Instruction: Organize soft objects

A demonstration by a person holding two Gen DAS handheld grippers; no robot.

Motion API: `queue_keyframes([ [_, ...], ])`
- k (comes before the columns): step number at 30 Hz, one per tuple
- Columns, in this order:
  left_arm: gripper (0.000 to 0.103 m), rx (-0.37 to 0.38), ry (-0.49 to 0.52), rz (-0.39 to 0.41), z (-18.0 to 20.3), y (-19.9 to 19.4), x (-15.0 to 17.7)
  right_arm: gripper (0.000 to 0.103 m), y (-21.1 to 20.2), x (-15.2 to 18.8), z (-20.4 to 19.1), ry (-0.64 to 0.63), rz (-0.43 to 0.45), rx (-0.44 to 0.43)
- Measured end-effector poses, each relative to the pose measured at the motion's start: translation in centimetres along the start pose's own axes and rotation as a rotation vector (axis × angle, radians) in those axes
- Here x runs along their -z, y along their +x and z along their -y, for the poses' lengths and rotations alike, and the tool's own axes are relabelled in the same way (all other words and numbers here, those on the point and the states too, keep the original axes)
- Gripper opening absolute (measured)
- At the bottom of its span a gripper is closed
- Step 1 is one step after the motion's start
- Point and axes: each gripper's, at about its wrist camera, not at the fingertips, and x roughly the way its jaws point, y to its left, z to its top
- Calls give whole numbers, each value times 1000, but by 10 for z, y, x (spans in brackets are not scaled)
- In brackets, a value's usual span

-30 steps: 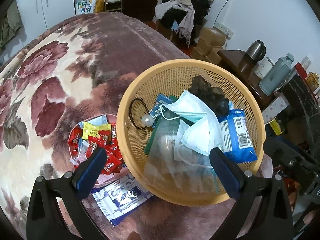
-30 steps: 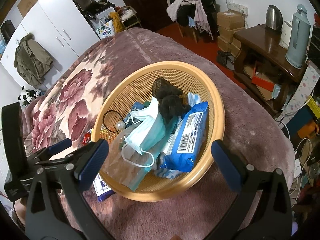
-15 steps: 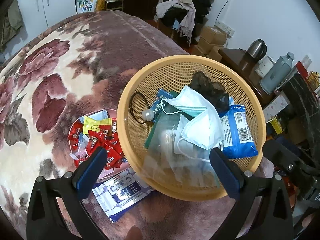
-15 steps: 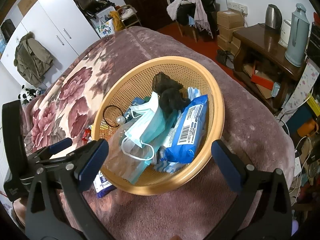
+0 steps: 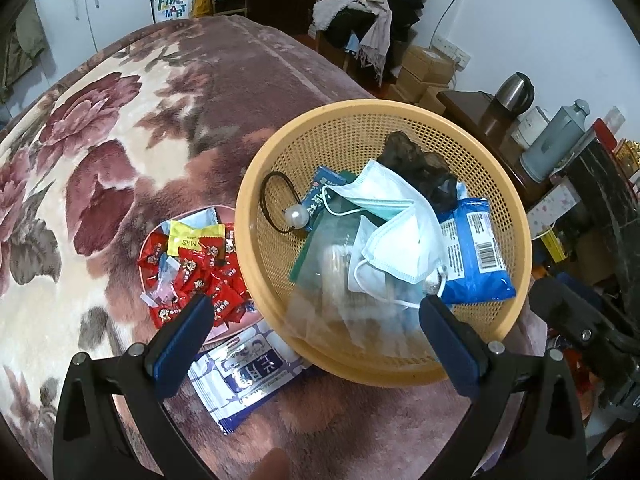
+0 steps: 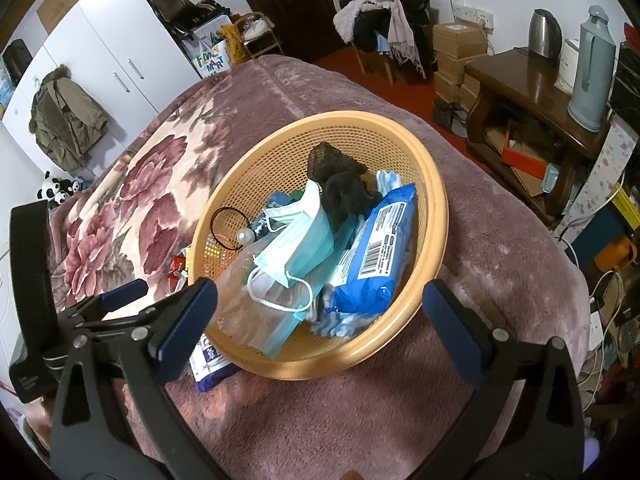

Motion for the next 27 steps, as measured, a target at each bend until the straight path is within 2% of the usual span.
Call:
queue_keyframes([
  [14, 103, -4, -36, -17, -12, -8, 17, 103, -6, 16, -12, -15, 0, 2],
  [27, 101, -10, -49, 7, -25, -19, 37, 103, -11, 35, -26, -33, -1, 0],
])
